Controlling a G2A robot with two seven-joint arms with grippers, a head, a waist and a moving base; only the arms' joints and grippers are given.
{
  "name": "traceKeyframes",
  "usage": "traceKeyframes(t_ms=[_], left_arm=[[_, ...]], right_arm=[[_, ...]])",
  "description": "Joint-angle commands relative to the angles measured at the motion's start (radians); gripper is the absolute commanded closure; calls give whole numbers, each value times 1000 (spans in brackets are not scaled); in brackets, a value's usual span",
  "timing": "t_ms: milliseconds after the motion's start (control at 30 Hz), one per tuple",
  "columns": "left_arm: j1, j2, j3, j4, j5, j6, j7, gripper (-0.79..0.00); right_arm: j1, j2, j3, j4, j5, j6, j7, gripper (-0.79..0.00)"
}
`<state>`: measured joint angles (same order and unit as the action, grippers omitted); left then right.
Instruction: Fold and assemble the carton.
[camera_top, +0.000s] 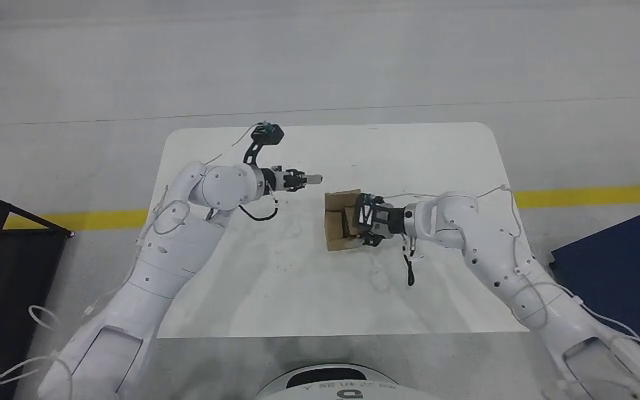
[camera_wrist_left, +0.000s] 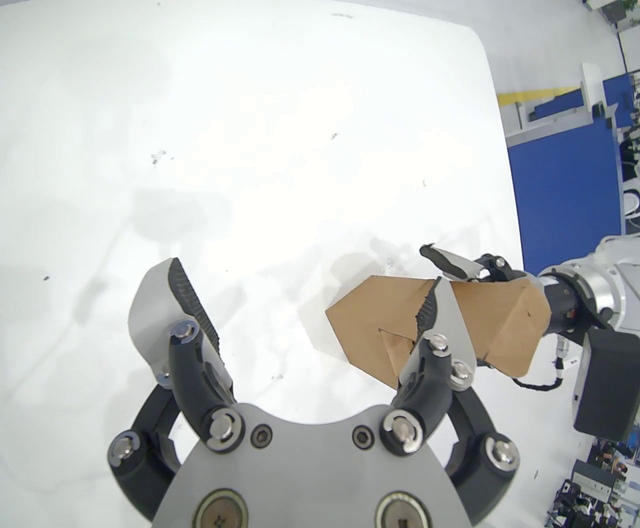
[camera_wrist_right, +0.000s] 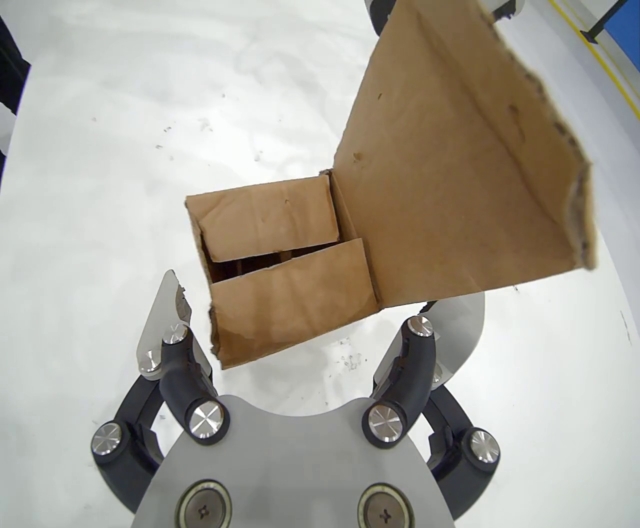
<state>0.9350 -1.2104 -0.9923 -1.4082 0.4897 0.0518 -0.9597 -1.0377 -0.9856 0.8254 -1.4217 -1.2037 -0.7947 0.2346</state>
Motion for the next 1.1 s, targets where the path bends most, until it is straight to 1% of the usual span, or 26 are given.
traceKeyframes(t_ms=[0, 100, 267, 367, 433, 567, 600, 667, 733, 867, 1067], left_arm=[[-8, -4, 23, 7, -6, -20, -20, -785], [-18, -11, 56, 19, -18, -44, -48, -785], [-26, -19, 87, 40, -20, -52, -48, -785], [-34, -23, 103, 49, -10, -55, -58, -785], [-39, -25, 113, 55, -4, -59, -62, -785], [-46, -30, 131, 65, 1, -60, -60, -785], [-50, -32, 136, 68, 4, -59, -63, -785], [-55, -35, 147, 74, 10, -61, -65, -785], [-62, -38, 161, 83, 27, -63, -71, -785], [-72, -44, 183, 97, 43, -70, -79, -785], [-77, -49, 192, 114, 36, -75, -77, -785]], right_arm=[[8, -4, -5, 19, -8, 13, -6, -785], [14, -8, 0, 49, -22, 39, -19, -785], [7, -9, 23, 72, -26, 94, -38, -785], [0, -11, 28, 73, -8, 95, -41, -785], [-7, -11, 34, 78, 25, 58, -57, -785], [-18, 0, 54, 112, 110, -143, -95, -785], [-19, 5, 66, 120, 117, -174, -96, -785], [-30, 13, 95, 128, 145, -202, -120, -785], [-45, 20, 125, 124, 171, -210, -145, -785], [-74, 28, 163, 99, 192, -170, -164, -785], [-91, 24, 163, 56, 175, -71, -119, -785]])
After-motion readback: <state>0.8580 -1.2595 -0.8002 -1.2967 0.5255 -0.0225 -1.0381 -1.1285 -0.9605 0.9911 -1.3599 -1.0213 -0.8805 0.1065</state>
